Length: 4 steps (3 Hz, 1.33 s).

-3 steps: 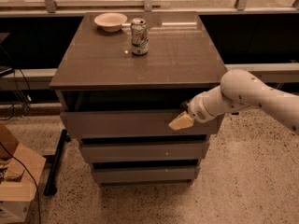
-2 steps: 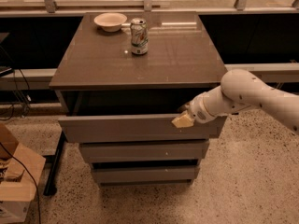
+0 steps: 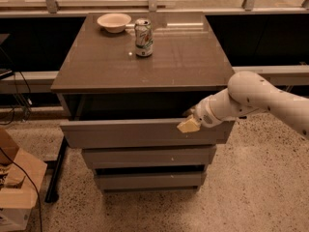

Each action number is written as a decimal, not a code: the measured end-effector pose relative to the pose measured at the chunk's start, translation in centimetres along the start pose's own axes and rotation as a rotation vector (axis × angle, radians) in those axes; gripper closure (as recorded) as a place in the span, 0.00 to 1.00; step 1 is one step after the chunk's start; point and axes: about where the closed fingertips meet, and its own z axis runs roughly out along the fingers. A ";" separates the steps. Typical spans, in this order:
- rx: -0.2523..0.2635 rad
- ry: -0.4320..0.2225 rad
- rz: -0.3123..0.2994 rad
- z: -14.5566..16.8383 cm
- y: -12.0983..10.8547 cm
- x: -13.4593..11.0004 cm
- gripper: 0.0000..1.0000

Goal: Open top drawer

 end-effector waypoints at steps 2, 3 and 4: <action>-0.156 0.105 -0.027 -2.3 3.4 3.1 0.00; -0.204 0.192 0.000 -4.1 5.5 5.4 0.00; -0.209 0.201 0.003 -4.3 5.7 5.7 0.14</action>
Offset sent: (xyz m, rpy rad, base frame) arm -0.0802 -0.0350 0.0038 -0.0699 0.2235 0.1940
